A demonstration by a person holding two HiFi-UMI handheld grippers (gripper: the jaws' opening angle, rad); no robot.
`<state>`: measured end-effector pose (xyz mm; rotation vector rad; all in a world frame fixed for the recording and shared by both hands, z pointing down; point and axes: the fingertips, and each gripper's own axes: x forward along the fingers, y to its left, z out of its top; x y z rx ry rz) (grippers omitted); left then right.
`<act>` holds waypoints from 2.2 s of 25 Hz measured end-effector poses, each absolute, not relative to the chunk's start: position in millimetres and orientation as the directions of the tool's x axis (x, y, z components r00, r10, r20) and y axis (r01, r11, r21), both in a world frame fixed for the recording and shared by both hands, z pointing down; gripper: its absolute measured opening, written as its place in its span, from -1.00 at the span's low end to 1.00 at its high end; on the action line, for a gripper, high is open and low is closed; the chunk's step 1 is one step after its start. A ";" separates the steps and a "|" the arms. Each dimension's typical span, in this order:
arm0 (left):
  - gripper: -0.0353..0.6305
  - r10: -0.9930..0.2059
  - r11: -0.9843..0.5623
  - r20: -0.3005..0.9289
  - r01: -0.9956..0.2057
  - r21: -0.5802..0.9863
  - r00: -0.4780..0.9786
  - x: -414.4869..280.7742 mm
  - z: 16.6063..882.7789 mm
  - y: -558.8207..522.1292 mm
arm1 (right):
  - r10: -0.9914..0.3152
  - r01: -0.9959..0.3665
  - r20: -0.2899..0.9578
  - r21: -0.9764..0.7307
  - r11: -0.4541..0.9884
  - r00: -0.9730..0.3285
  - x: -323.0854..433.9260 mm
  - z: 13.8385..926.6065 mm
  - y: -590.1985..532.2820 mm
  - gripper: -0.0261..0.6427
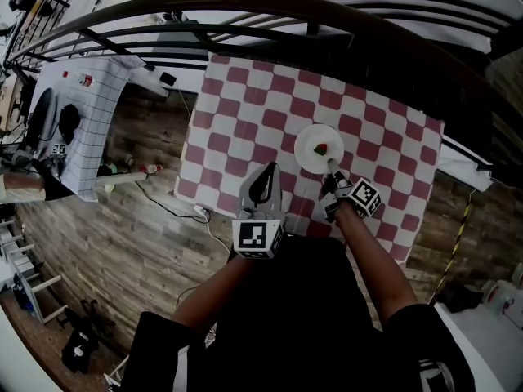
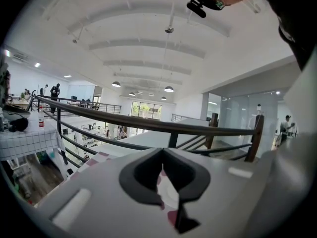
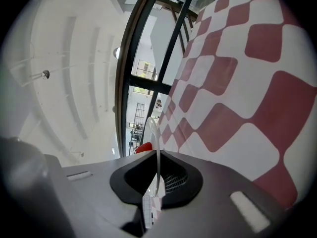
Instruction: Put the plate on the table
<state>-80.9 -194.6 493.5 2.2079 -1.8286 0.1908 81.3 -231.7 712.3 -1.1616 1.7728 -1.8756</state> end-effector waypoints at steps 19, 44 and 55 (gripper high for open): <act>-0.86 -0.934 -0.162 0.306 -0.982 0.101 0.185 -92.3 494.2 -200.2 | -0.693 -0.307 0.397 -0.916 -0.258 -0.602 75.5 759.6 -238.8 -0.88; -0.86 -0.944 -0.137 0.282 -0.982 0.131 0.169 -112.4 496.8 -201.0 | -0.664 -0.356 0.487 -0.872 -0.335 -0.568 78.4 796.4 -227.9 -0.89; -0.86 -0.937 -0.148 0.298 -0.980 0.135 0.183 -103.9 494.8 -190.9 | -0.670 -0.392 0.517 -0.852 -0.346 -0.533 78.2 794.7 -226.7 -0.58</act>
